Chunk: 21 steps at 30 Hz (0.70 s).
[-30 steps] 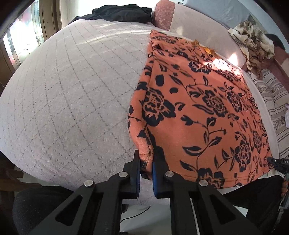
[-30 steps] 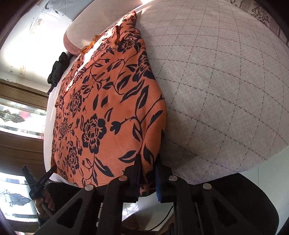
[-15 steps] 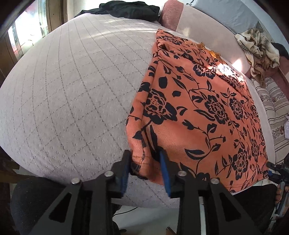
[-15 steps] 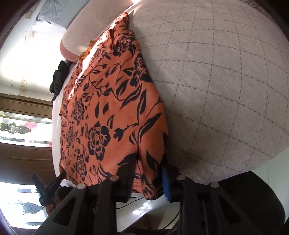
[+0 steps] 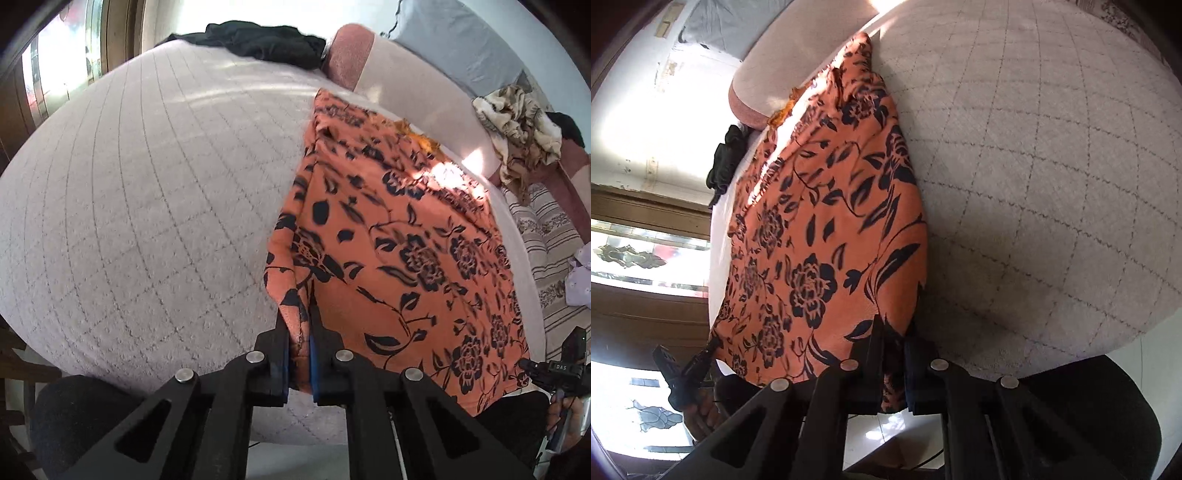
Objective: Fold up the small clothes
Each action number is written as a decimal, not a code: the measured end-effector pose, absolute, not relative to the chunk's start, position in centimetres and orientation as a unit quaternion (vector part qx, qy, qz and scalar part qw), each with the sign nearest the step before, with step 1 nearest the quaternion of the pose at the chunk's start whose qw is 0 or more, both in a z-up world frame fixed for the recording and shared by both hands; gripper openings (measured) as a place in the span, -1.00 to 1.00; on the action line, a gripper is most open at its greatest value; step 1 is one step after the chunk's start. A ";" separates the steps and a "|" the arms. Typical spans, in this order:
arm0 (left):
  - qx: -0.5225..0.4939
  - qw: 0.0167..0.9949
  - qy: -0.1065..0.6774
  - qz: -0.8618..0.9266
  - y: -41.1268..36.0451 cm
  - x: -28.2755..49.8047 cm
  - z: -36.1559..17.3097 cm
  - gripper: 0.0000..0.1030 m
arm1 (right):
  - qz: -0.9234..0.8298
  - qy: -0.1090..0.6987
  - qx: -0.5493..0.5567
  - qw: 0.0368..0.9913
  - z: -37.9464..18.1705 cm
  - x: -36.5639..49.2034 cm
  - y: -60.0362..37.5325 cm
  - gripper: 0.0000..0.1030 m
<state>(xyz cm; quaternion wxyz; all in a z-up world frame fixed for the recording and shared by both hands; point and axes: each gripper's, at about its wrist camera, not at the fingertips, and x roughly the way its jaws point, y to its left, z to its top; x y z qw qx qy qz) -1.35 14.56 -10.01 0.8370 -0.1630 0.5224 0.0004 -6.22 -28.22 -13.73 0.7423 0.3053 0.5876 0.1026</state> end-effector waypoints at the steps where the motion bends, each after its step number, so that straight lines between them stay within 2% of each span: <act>1: -0.169 0.826 0.538 0.009 14.7 -1.2 -11.0 -0.83 | 0.092 0.599 0.309 0.733 -14.6 -6.0 -28.2 -0.75; 2: -0.183 0.822 0.540 0.013 15.0 -1.3 -11.4 -0.80 | 0.087 0.602 0.320 0.727 -15.0 -6.0 -28.3 -0.72; 4: -0.197 0.825 0.529 0.013 15.3 -1.6 -11.1 -0.77 | 0.092 0.599 0.319 0.729 -14.5 -6.0 -28.2 -0.48; 5: -0.194 0.828 0.526 0.016 15.2 -1.5 -11.0 -0.67 | 0.098 0.596 0.320 0.730 -14.2 -6.0 -28.1 0.08; 6: -0.187 0.830 0.526 0.018 15.1 -1.4 -11.1 -0.56 | 0.106 0.591 0.323 0.731 -14.1 -6.0 -28.1 0.53; 8: -0.168 0.831 0.530 0.018 14.6 -0.9 -11.5 -0.54 | 0.109 0.595 0.315 0.731 -14.3 -5.8 -27.8 0.53; 9: -0.154 0.834 0.529 0.020 14.2 -0.8 -11.3 -0.59 | 0.109 0.597 0.310 0.732 -14.4 -5.7 -27.7 0.45; 10: -0.136 0.839 0.526 0.014 13.7 -0.7 -11.0 -0.81 | 0.102 0.599 0.301 0.735 -14.4 -5.6 -27.6 0.30; 12: -0.131 0.850 0.510 -0.001 13.3 -0.6 -10.1 -0.87 | 0.106 0.602 0.299 0.733 -14.3 -5.5 -27.7 -0.86; 18: -0.160 0.877 0.450 -0.049 13.6 1.5 -4.8 -0.87 | 0.148 0.549 0.322 0.757 -9.9 -3.5 -27.7 -0.86; 21: -0.159 0.881 0.443 -0.049 13.8 3.4 -4.2 -0.86 | 0.166 0.518 0.339 0.767 -8.5 -1.0 -28.0 -0.86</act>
